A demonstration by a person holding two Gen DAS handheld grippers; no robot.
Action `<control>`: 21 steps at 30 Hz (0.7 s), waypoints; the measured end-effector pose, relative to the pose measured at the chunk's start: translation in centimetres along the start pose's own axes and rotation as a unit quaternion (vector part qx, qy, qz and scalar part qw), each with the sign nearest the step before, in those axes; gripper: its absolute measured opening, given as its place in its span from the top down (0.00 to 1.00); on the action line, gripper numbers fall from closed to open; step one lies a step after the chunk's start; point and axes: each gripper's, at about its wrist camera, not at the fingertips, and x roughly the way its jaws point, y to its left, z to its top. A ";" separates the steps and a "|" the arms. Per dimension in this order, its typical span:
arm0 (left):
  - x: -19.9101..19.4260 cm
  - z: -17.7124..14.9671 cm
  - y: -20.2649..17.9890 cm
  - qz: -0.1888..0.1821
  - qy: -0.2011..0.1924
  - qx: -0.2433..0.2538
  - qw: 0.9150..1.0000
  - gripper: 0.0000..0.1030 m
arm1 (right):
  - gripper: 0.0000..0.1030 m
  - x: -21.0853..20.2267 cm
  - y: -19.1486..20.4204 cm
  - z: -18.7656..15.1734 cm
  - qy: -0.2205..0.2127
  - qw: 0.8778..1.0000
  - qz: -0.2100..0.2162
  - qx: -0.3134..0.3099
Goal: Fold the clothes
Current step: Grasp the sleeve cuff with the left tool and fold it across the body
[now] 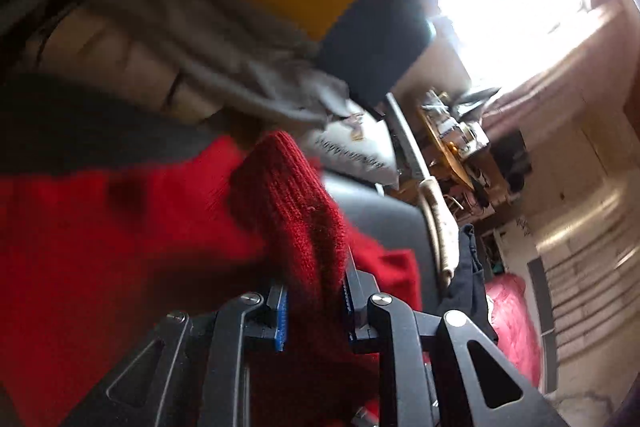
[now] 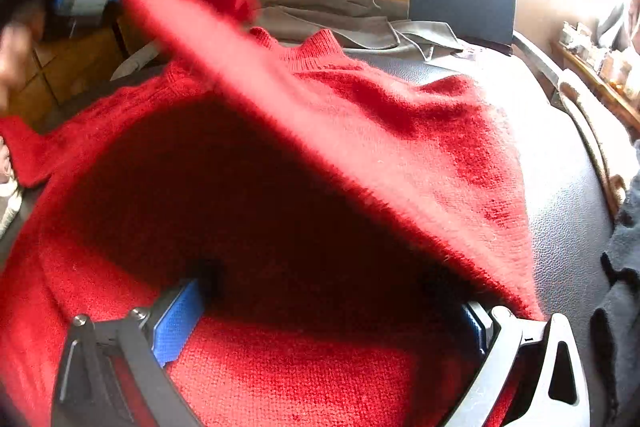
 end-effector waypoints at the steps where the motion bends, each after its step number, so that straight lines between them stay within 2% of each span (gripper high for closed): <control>1: -0.2 -1.0 1.1 -0.001 0.001 -0.009 1.000 0.81 | 0.00 0.0 0.0 0.0 0.000 1.000 0.000 0.000; 3: -0.2 -3.0 2.9 -0.006 0.006 -0.024 1.000 0.80 | 0.00 0.1 0.1 0.1 -0.001 1.000 0.001 0.001; 5: -0.5 -4.7 4.5 -0.015 0.010 -0.043 0.999 0.74 | 0.00 0.2 0.2 0.2 -0.001 1.000 0.001 0.001; 7: -1.3 -6.1 6.5 -0.025 0.004 -0.071 0.997 0.63 | 0.00 0.2 0.2 0.2 -0.002 1.000 0.002 0.001; 9: -2.4 -7.3 9.2 -0.044 -0.004 -0.116 0.992 0.54 | 0.00 0.2 0.1 0.1 -0.002 1.000 0.003 0.002; 12: -4.1 -7.7 11.6 -0.063 -0.021 -0.156 0.985 0.46 | 0.00 0.1 0.1 0.0 -0.004 1.000 0.003 0.002; 15: -5.3 -6.9 12.7 -0.080 -0.040 -0.172 0.981 0.38 | 0.00 0.1 0.1 0.0 -0.005 1.000 0.004 0.003; 18: -4.6 -4.9 12.1 -0.074 -0.032 -0.164 0.983 0.34 | 0.00 0.0 0.1 -0.1 -0.006 1.000 0.005 0.004; 21: -2.1 -1.8 9.9 -0.031 0.007 -0.119 0.992 0.34 | 0.00 0.0 0.0 -0.1 -0.007 1.000 0.007 0.005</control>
